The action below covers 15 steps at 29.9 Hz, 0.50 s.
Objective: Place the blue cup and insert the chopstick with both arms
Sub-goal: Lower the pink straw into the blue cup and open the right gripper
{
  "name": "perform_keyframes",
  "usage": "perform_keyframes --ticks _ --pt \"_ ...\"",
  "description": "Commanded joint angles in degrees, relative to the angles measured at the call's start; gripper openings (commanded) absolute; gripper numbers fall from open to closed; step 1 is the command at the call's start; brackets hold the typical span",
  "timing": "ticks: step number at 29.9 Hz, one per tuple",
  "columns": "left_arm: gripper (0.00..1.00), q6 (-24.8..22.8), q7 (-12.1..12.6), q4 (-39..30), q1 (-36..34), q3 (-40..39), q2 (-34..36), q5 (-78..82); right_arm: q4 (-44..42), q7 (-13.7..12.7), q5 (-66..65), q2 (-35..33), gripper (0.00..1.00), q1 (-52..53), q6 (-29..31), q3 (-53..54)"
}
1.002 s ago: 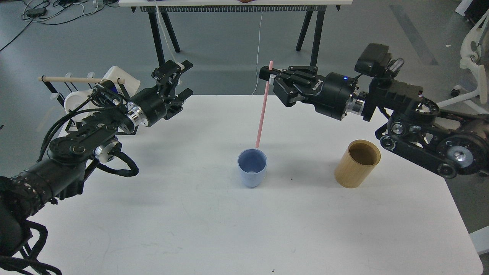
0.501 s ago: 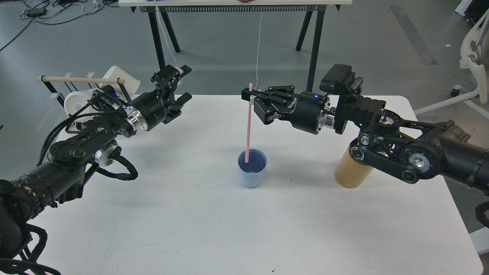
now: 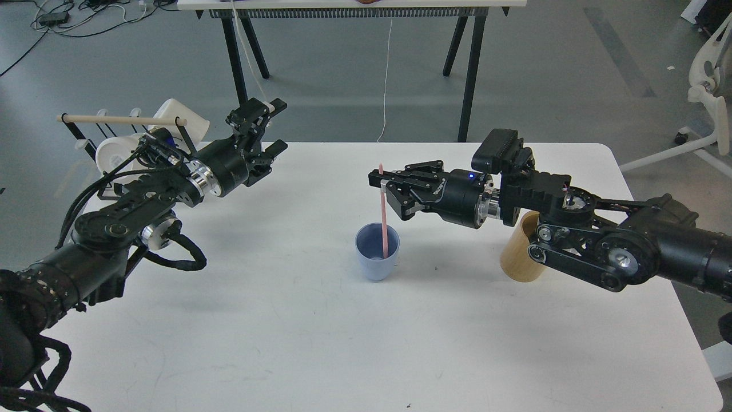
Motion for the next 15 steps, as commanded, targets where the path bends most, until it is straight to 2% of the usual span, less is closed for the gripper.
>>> perform_keyframes --ticks 1,9,11,13,15 --pt "0.99 0.0 0.0 0.0 0.0 0.0 0.0 0.0 -0.3 -0.1 0.0 0.1 0.17 -0.2 -0.6 -0.1" --pt "0.99 0.0 0.0 0.0 0.1 0.0 0.1 0.0 -0.3 -0.1 0.2 0.3 0.26 -1.0 -1.7 -0.1" --pt "0.99 0.0 0.0 0.0 0.1 0.0 0.1 -0.1 -0.1 -0.1 0.4 0.3 0.33 -0.9 -2.8 0.3" --pt "0.99 0.0 0.0 0.0 0.1 -0.1 0.0 -0.1 0.1 -0.1 1.0 0.3 0.55 -0.9 -4.3 1.1" --pt "0.99 -0.1 0.0 0.0 0.0 -0.2 0.0 -0.1 0.1 -0.1 1.1 0.3 0.63 -0.7 -5.2 2.4"
